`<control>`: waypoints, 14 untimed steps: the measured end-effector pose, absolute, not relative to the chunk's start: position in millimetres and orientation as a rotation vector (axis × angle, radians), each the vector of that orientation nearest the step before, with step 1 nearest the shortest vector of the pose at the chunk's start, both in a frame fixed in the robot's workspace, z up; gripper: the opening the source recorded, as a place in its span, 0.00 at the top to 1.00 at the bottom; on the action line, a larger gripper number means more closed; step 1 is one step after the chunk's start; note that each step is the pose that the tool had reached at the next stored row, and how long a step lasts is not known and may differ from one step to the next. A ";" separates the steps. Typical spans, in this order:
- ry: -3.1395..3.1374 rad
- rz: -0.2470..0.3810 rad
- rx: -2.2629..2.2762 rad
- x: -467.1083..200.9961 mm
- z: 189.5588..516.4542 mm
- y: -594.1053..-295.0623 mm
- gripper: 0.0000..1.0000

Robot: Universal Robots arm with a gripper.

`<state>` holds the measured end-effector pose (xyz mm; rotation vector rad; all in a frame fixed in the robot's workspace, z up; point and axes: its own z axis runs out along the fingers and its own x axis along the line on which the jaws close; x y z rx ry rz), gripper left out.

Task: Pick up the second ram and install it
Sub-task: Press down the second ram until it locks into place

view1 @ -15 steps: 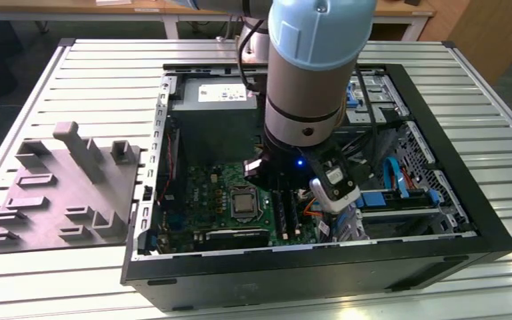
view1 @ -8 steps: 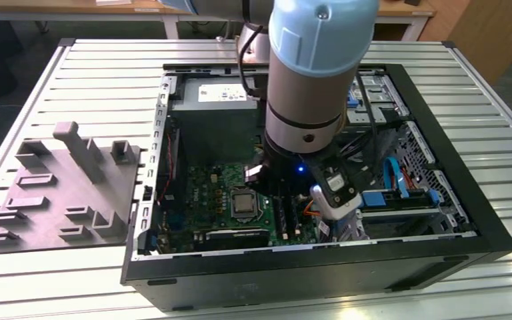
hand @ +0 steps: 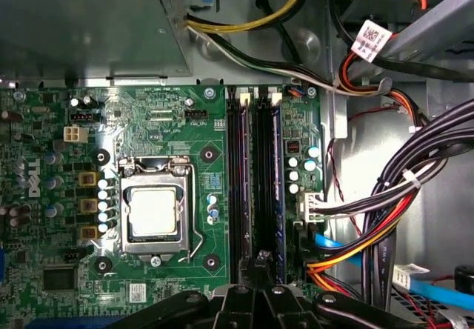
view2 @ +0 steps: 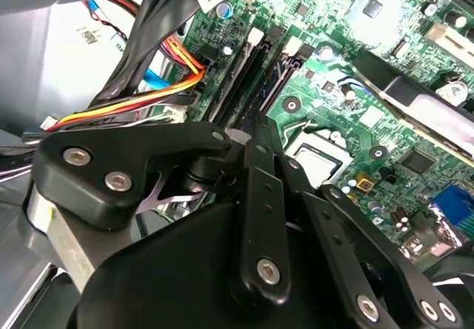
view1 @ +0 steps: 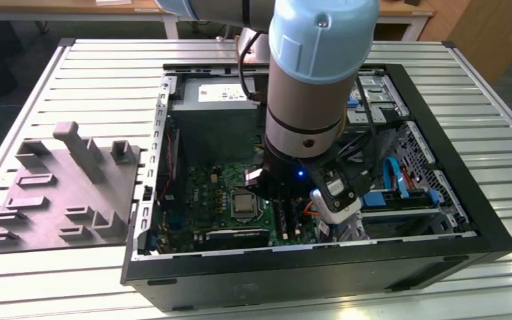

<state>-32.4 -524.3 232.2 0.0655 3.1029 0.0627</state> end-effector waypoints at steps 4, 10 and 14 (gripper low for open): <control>3.103 0.062 0.065 -32.4 229.6 -525.5 0.90; 3.103 0.063 0.065 -32.4 229.1 -529.3 0.90; 3.103 0.063 0.066 -32.4 228.0 -529.3 0.90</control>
